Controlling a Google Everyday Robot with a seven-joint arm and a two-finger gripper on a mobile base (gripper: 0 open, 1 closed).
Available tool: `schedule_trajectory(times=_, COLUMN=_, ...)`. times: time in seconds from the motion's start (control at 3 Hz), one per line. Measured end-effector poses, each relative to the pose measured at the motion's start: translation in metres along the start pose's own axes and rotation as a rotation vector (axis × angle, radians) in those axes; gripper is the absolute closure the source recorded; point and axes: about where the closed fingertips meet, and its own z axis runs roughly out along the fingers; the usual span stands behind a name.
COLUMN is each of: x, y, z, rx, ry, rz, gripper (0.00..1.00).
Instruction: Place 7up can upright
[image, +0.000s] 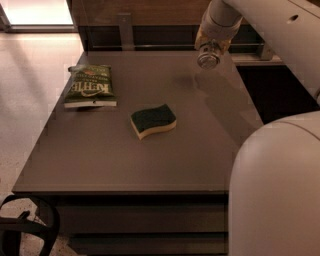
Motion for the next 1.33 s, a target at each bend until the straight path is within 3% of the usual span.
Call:
schedule_trajectory(times=0.33, x=-0.001, y=-0.015, z=-0.016, rx=-0.060, ry=-0.079, rz=-0.004, gripper=1.00)
schedule_trajectory(times=0.67, x=-0.013, y=-0.026, z=-0.029, rx=-0.169, ry=-0.186, rz=-0.034, gripper=1.00)
schedule_trajectory(times=1.33, x=-0.040, y=-0.028, z=-0.042, rx=-0.360, ry=-0.333, rz=-0.158, gripper=1.00)
